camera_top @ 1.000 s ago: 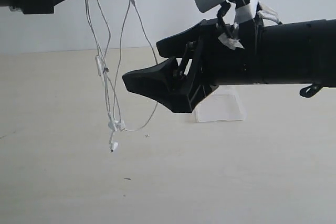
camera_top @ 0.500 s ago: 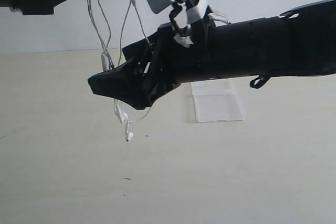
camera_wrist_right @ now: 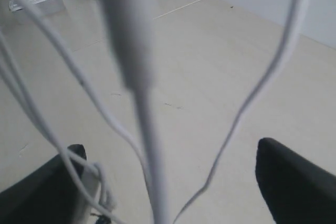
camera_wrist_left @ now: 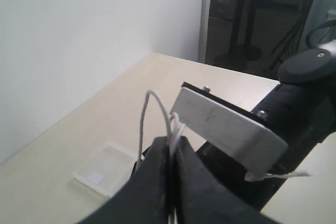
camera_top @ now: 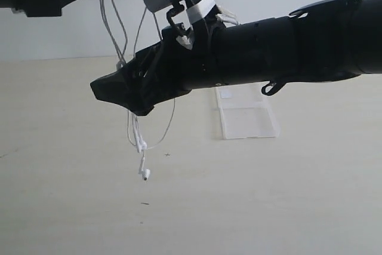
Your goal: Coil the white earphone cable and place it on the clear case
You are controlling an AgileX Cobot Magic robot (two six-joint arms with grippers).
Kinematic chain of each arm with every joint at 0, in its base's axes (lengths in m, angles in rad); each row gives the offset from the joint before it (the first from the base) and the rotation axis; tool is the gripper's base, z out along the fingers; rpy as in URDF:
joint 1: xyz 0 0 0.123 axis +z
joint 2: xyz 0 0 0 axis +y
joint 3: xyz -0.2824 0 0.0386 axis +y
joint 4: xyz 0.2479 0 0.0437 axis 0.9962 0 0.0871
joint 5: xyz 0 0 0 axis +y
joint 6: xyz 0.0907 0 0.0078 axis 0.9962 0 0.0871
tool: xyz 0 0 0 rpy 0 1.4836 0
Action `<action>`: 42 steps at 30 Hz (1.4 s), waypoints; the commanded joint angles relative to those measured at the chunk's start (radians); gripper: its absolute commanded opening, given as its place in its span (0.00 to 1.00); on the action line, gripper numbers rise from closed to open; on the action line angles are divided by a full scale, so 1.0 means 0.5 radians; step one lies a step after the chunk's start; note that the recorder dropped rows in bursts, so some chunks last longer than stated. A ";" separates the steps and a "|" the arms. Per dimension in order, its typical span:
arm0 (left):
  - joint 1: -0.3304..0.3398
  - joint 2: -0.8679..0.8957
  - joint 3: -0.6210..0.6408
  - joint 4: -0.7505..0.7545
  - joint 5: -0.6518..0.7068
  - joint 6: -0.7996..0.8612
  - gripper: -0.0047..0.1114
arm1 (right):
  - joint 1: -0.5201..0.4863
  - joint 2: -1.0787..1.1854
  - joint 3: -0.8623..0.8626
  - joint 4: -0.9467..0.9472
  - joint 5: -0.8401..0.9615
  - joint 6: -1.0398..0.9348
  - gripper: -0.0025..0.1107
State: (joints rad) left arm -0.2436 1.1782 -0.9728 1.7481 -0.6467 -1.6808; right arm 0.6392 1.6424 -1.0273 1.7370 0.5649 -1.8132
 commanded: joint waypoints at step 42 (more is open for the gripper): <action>-0.011 0.004 -0.013 -0.389 -0.103 0.105 0.04 | 0.002 0.003 -0.055 0.015 0.024 0.002 0.39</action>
State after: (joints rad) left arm -0.2436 1.1782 -0.9728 1.5728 -0.6935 -1.6296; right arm 0.6392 1.6448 -1.0478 1.7409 0.5686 -1.8132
